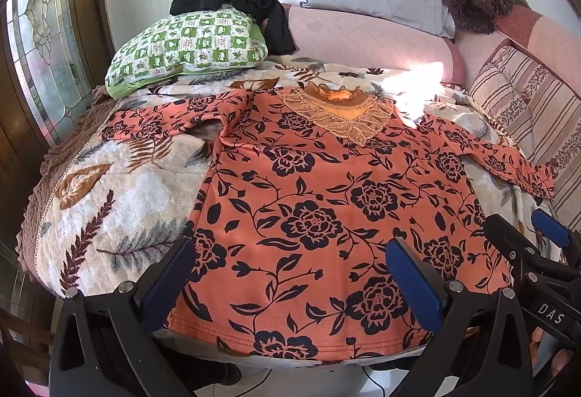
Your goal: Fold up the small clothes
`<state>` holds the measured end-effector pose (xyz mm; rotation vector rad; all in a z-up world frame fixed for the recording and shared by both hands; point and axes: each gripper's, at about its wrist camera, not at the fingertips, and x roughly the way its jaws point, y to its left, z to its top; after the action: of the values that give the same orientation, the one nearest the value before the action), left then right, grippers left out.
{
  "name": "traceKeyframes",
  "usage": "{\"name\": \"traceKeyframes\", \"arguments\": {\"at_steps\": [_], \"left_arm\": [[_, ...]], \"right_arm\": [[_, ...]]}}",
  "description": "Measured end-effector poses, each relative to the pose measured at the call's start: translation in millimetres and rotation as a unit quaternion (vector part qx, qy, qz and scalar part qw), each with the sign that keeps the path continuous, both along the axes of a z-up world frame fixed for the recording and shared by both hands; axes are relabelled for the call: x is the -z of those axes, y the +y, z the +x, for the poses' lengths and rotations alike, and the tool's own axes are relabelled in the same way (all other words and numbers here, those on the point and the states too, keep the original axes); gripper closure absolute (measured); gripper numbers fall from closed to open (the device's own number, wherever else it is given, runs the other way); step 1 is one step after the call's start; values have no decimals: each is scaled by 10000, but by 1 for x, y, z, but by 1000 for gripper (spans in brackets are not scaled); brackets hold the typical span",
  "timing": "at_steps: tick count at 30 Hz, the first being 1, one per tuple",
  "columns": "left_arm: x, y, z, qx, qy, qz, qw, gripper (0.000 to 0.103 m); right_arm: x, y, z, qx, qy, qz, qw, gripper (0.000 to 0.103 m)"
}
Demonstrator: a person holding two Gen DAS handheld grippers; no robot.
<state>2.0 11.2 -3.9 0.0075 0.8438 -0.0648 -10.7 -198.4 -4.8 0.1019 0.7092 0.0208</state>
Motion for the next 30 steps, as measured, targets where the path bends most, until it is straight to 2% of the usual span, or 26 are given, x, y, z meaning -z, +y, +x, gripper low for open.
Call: {"name": "traceKeyframes", "arguments": {"at_steps": [30], "left_arm": [[2,2,4,-7,32,28,10000,0]], "right_arm": [[-3,0,4,-45,-44,35,10000,0]]}}
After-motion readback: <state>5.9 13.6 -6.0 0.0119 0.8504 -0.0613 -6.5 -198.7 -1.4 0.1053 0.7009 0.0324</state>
